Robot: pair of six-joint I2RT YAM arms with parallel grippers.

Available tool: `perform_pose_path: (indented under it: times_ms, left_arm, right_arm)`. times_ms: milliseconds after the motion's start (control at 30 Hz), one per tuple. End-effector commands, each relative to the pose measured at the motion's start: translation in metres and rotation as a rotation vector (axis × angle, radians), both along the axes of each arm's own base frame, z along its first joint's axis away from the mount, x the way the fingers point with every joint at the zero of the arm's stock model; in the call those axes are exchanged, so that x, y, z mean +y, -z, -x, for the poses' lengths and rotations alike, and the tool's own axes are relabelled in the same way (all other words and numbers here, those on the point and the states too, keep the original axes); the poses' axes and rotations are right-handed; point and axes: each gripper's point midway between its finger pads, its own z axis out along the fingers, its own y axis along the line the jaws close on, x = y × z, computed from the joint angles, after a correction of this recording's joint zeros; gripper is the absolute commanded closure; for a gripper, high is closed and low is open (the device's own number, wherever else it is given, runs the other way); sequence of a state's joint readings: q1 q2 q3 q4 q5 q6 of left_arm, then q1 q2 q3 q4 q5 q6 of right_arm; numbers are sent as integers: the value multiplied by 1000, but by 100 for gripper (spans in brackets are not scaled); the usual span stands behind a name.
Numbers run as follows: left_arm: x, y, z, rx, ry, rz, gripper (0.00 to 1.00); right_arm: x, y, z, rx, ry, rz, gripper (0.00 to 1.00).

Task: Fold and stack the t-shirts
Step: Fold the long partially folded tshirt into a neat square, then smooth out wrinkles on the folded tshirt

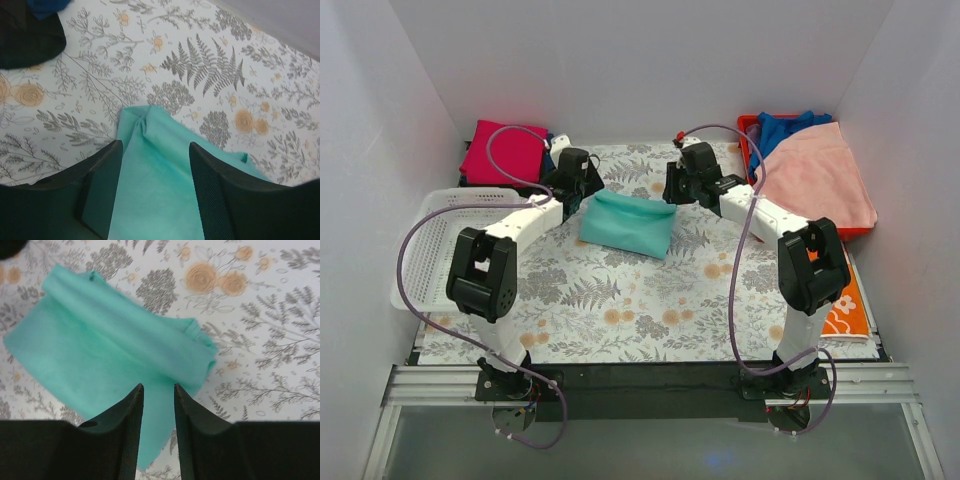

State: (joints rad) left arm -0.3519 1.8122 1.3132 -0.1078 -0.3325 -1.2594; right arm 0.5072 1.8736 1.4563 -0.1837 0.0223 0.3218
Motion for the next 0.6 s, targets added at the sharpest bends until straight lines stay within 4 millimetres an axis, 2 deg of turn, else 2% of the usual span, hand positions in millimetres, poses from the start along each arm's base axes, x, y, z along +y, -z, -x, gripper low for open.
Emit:
perform_pose_path:
  times_ms: [0, 167, 333, 533, 567]
  left_arm:
    - [-18, 2, 31, 15, 79, 21, 46]
    - [-21, 26, 46, 64, 97, 49, 51]
    - [-14, 43, 59, 102, 83, 36, 53]
    - [-2, 66, 81, 157, 61, 19, 53]
    - [0, 76, 87, 178, 60, 11, 53]
  right_arm:
    - [22, 5, 37, 40, -83, -22, 64]
    - [38, 31, 56, 105, -134, -41, 66]
    - [49, 54, 71, 159, -170, -38, 68]
    - [36, 87, 88, 224, -142, 3, 70]
    - [32, 91, 90, 229, -130, 17, 70]
